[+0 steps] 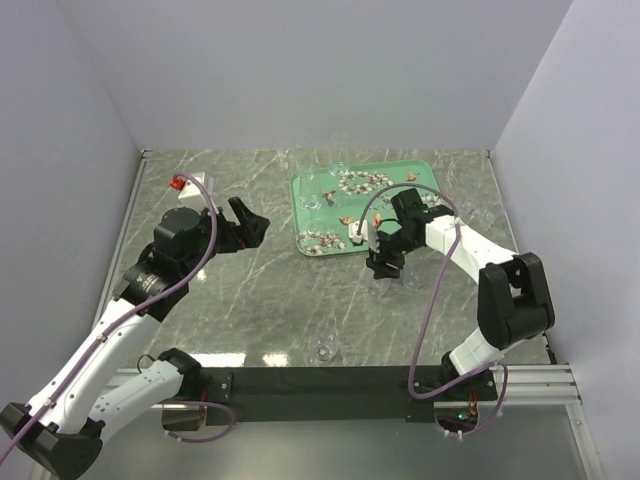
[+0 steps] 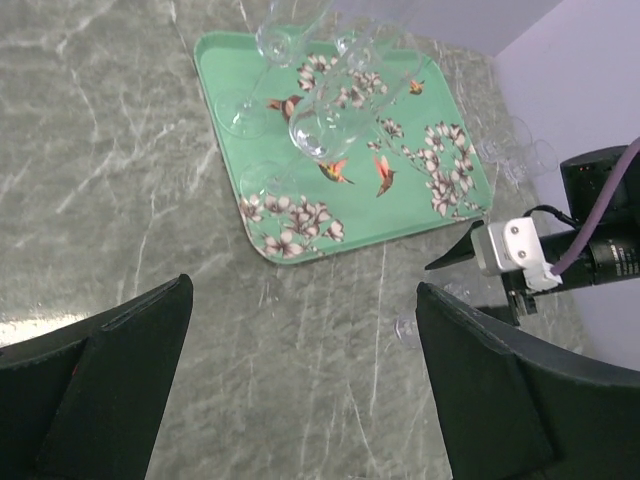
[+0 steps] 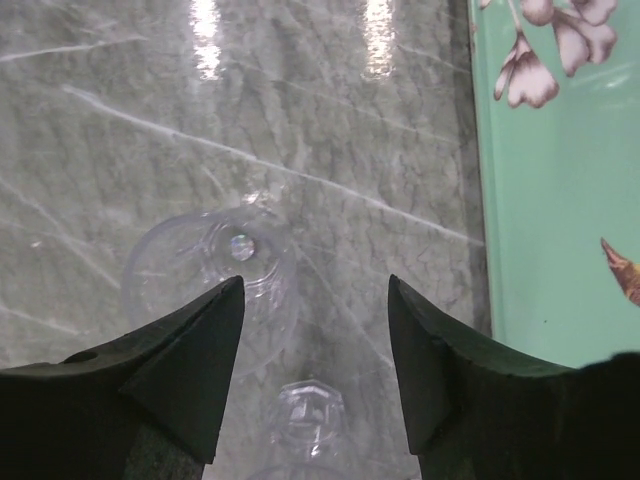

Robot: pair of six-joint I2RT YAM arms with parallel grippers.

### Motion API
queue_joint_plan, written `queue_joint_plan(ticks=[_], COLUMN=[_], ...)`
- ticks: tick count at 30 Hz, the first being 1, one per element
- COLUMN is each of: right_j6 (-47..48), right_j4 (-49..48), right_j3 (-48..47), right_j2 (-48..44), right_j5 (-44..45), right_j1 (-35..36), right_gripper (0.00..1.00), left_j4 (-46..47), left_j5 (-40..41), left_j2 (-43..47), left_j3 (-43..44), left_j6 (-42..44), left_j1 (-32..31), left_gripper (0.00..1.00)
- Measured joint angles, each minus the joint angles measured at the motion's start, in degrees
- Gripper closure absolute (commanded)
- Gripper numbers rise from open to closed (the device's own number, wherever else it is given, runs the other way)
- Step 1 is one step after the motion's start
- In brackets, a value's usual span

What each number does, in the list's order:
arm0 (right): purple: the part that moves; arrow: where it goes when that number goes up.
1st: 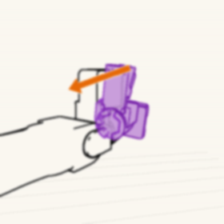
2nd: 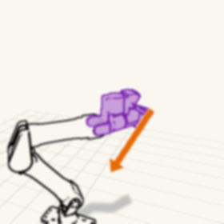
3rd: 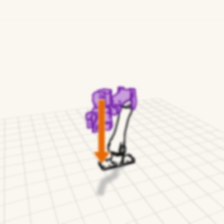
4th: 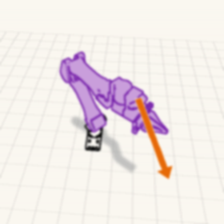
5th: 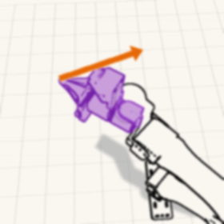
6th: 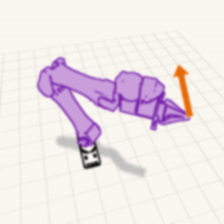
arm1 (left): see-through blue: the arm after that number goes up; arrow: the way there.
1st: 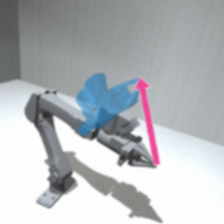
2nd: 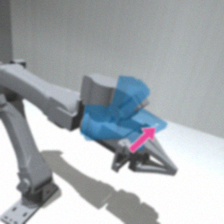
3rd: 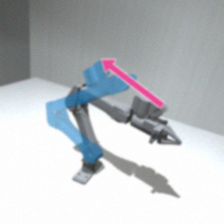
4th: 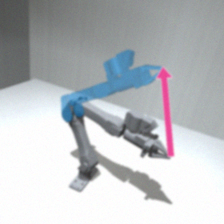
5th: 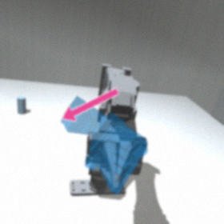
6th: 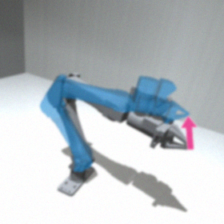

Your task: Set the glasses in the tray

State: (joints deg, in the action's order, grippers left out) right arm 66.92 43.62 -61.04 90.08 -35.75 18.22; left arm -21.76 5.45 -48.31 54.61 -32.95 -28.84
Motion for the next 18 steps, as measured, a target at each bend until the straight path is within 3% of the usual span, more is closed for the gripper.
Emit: queue_joint_plan(ticks=[7, 12, 18], right_j6=[-2.69, -3.69, -7.1], right_j4=[-2.8, -2.69, -2.69], right_j3=[0.04, 0.11, 0.0], right_j2=[2.43, 2.56, 2.56], right_j5=[2.62, 2.97, 1.75], right_j1=[1.86, 2.16, 2.12], right_gripper=[0.66, 1.0, 1.0], left_j4=[-0.42, -0.66, -2.1], left_j5=[-1.84, -4.85, -10.47], left_j2=[0.48, -1.07, -5.53], left_j3=[-2.49, -2.64, -2.64], left_j6=[-2.82, -4.17, -4.39], left_j1=[0.07, 0.26, 0.31], left_gripper=[0.01, 0.01, 0.01])
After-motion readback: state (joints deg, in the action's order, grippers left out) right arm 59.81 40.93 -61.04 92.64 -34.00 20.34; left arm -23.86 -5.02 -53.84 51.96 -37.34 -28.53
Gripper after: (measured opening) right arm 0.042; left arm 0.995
